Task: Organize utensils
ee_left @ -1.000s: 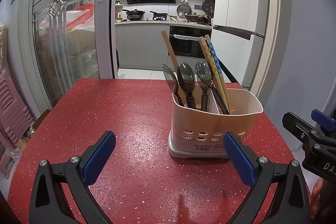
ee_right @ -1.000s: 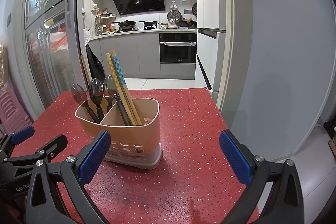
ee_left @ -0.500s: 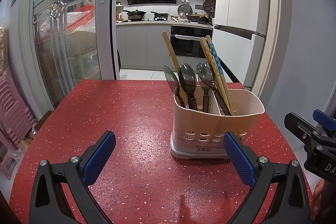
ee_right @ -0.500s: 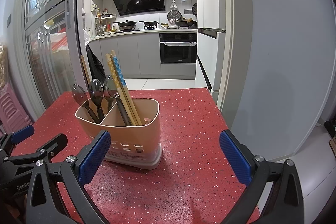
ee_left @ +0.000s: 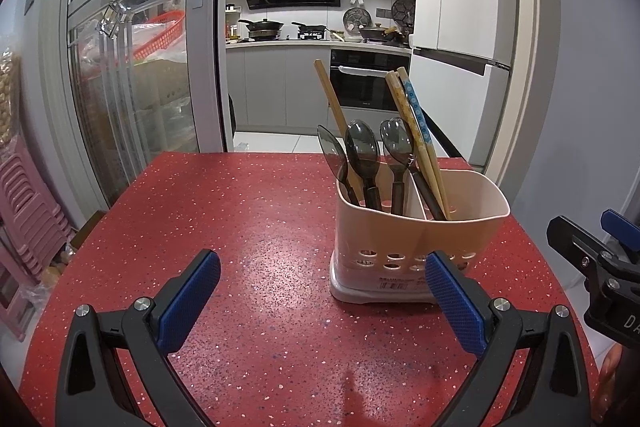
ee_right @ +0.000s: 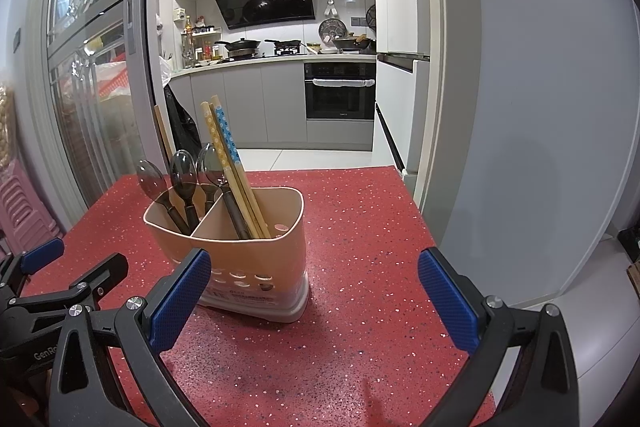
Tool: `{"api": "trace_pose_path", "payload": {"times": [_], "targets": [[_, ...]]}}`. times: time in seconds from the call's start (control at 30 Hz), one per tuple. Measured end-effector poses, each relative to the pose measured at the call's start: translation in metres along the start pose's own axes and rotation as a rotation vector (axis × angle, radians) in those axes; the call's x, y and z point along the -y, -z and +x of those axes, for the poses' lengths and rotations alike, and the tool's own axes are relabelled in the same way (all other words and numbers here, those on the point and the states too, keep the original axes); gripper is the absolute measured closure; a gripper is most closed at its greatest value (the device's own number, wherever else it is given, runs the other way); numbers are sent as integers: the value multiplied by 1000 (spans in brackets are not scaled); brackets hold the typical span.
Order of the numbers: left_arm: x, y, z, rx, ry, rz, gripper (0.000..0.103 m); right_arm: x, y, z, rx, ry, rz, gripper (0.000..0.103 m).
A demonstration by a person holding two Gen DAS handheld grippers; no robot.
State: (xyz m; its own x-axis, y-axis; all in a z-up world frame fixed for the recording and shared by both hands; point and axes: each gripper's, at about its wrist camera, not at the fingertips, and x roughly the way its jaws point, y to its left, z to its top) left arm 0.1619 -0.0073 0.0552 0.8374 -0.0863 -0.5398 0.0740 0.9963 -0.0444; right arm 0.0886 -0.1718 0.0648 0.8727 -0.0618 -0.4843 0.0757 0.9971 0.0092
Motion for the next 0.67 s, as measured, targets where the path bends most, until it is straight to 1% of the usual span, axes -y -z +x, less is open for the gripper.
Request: {"api": "trace_pose_path", "payload": {"times": [0.23, 0.4, 0.67], "targets": [[-2, 0, -1, 0, 6, -12, 0, -2, 0, -1, 1, 1, 0, 0], [-1, 0, -2, 11, 4, -4, 0, -1, 0, -1, 0, 0, 2, 0], [0, -1, -1, 6, 5, -3, 0, -1, 0, -1, 0, 1, 2, 0]]}}
